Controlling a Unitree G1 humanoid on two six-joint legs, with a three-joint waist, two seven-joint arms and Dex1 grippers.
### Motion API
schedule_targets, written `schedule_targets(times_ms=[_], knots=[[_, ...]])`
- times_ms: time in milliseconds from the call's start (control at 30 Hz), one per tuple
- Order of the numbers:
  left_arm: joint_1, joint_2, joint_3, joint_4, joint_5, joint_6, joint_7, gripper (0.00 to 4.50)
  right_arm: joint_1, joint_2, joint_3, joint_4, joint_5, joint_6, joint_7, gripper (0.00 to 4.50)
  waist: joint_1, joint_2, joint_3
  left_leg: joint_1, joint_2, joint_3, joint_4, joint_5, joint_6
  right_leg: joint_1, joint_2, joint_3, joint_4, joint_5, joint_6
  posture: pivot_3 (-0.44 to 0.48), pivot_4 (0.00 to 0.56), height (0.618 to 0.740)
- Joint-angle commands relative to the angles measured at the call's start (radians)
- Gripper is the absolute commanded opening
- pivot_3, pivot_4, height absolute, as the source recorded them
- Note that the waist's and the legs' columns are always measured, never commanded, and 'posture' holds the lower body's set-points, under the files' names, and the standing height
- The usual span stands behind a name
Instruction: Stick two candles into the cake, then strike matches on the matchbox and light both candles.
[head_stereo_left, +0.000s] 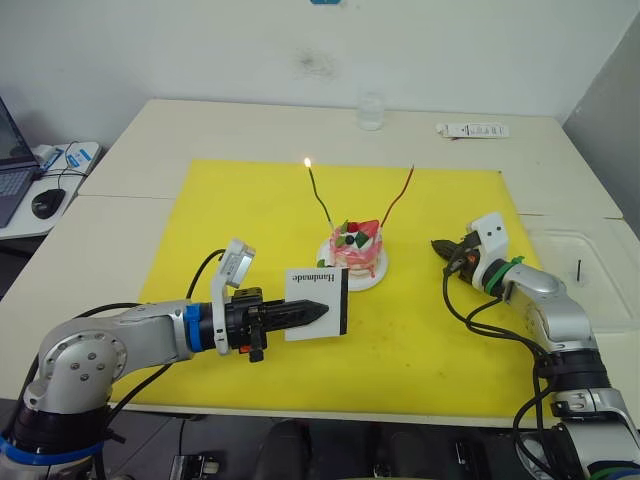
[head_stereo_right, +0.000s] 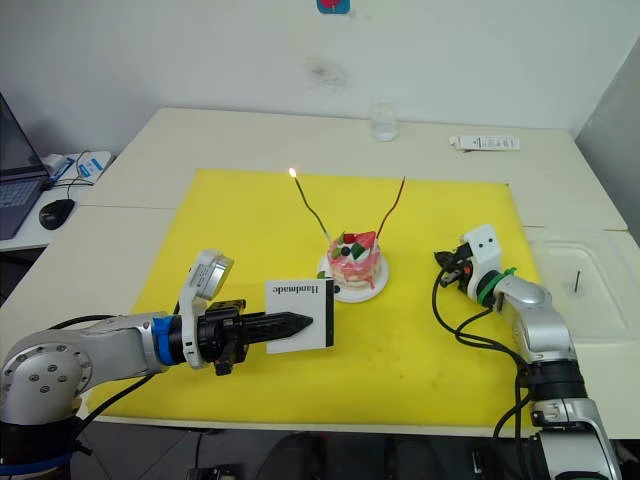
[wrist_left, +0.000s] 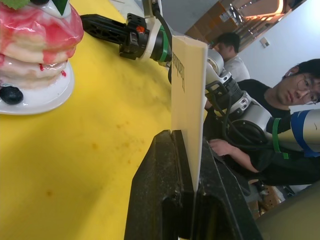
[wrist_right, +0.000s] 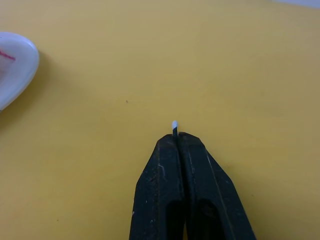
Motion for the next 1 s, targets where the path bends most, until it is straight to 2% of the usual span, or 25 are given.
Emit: schedule_targets(times_ms=[33, 367, 567, 833, 1000], knots=[[-0.009, 0.009, 0.02, -0.026, -0.02, -0.007, -0.006, 0.0, 0.003, -0.008, -0.026, -0.039, 0.011, 0.011, 0.002, 0.07, 0.0, 0.0, 0.0, 0.0, 0.0, 0.0, 0.0, 0.0, 0.0, 0.0, 0.0, 0.0, 0.0, 0.0, 0.0, 0.0, 0.15, 0.74], [-0.013, 0.006, 0.018, -0.024, -0.018, -0.008, -0.006, 0.0, 0.013, -0.041, -0.047, -0.15, 0.047, 0.09, 0.024, 0.07, 0.0, 0.0, 0.0, 0.0, 0.0, 0.0, 0.0, 0.0, 0.0, 0.0, 0.0, 0.0, 0.0, 0.0, 0.0, 0.0, 0.15, 0.74], [0.002, 0.008, 0.026, -0.031, -0.02, -0.011, -0.004, 0.0, 0.087, -0.102, -0.056, -0.309, 0.099, 0.192, 0.065, 0.07, 0.001, 0.0, 0.0, 0.0, 0.0, 0.0, 0.0, 0.0, 0.0, 0.0, 0.0, 0.0, -0.001, 0.0, 0.0, 0.0, 0.15, 0.74], [0.01, 0.008, 0.027, -0.035, -0.019, -0.014, -0.003, 0.0, 0.202, -0.153, -0.055, -0.419, 0.124, 0.184, 0.133, 0.07, 0.001, 0.0, 0.0, 0.0, 0.0, 0.0, 0.0, -0.002, 0.003, 0.0, 0.0, 0.0, 0.0, 0.0, 0.0, 0.0, 0.15, 0.74], [0.008, 0.008, 0.027, -0.011, -0.023, -0.006, 0.005, 0.0, 0.271, -0.237, -0.084, -0.58, 0.208, 0.203, 0.244, 0.07, 0.002, 0.0, 0.0, 0.0, 0.0, 0.0, 0.0, -0.002, 0.003, 0.0, 0.0, 0.0, 0.0, 0.0, 0.0, 0.0, 0.15, 0.74]])
